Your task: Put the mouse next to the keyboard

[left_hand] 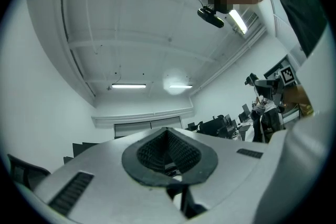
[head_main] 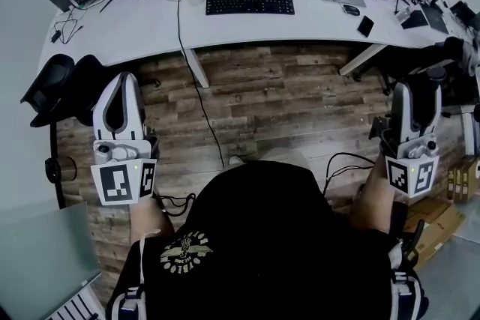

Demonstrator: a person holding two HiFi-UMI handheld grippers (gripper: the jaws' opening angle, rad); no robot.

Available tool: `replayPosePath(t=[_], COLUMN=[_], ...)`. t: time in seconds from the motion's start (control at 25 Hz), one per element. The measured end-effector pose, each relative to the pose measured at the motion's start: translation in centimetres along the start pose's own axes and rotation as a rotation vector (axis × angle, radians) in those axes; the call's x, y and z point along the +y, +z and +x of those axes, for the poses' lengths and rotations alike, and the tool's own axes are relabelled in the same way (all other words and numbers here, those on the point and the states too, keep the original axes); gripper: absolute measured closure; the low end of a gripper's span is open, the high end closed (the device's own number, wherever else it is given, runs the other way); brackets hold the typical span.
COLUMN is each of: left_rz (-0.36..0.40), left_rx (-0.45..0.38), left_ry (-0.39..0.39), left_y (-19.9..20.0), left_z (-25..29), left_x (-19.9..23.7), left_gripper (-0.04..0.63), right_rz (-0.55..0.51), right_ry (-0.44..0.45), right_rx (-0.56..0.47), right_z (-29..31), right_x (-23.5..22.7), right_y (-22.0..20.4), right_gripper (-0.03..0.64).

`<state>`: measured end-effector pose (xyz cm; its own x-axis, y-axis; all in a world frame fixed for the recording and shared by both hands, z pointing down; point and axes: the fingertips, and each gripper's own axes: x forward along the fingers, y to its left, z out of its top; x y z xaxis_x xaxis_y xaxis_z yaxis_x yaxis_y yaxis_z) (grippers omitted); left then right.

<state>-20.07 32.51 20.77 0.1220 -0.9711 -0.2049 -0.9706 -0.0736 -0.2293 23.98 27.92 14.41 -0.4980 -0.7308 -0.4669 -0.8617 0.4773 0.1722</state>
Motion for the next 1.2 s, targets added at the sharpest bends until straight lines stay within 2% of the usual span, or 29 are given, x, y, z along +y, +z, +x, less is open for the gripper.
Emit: replayPosePath(t=[0.4,0.56,0.92,1.2], left_rz=[-0.047,-0.021,0.01,0.003], left_rx=[0.0,0.036,0.009,0.043], left_ry=[0.003,-0.002,0.003,-0.001], left_y=[-2.8,-4.2,-3.8,-5.6], left_z=[1.5,2.9,6.7,10.4], left_x=[2.7,2.7,3.4,3.1], left_gripper=[0.594,0.594,0.594,0.594], right_rz=[-0.007,0.001,0.016,0.036], right_ry=[0.006,0.011,0.002,0.008], right_rx=[0.044,0.054,0.05,0.077], right_z=[2.6,3.7,6.2,8.6], right_x=[1.7,1.5,-0.3,-2.3], right_y=[-2.5,-4.0,-6.8,-9.5], right_gripper=[0.322,0.322,0.322,0.322])
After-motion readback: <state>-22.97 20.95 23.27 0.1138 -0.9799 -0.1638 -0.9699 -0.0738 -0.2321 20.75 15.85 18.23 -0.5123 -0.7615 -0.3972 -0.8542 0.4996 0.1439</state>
